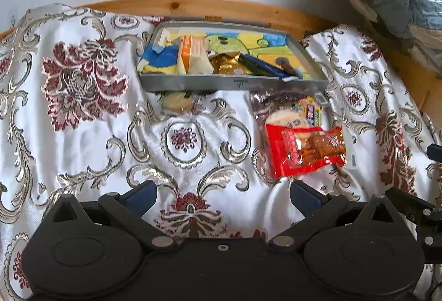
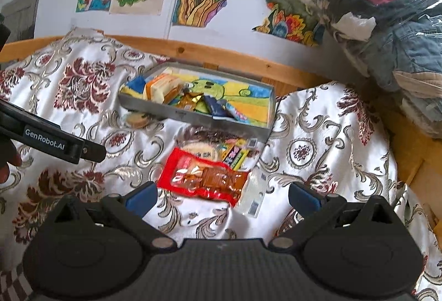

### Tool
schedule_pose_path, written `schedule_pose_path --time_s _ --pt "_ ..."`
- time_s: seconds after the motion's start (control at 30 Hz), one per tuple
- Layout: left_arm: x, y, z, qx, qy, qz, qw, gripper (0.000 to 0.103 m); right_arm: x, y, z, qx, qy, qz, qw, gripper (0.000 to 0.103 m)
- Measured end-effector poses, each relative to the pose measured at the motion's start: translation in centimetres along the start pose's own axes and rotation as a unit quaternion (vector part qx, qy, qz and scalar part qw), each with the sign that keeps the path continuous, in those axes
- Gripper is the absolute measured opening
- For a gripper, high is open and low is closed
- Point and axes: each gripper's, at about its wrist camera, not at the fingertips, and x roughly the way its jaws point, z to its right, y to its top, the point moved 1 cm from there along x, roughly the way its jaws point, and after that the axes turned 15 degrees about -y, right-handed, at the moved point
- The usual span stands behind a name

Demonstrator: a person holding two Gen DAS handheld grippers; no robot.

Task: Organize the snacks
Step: 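Move both tools back toward the remaining snacks, then grasp the round rice cracker packet with the left tool while the right tool grasps the red spicy strip packet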

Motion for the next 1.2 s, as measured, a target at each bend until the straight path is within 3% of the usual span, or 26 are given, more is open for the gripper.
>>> schedule_pose_path --time_s 0.5,0.97,1.2 --pt "3.3 0.5 -0.2 0.013 0.006 -0.029 0.9995 0.102 2.6 -0.6 -1.4 -0.042 0.027 -0.028 0.998 0.103" --pt "6.5 1.6 -1.4 -0.013 0.008 -0.029 0.9995 0.102 7.3 -1.3 -1.1 -0.050 0.025 -0.061 0.997 0.103" --pt "7.4 2.3 -2.2 -0.027 0.009 -0.025 0.9993 0.102 9.5 -0.5 -1.5 -0.090 0.045 -0.047 0.994 0.103"
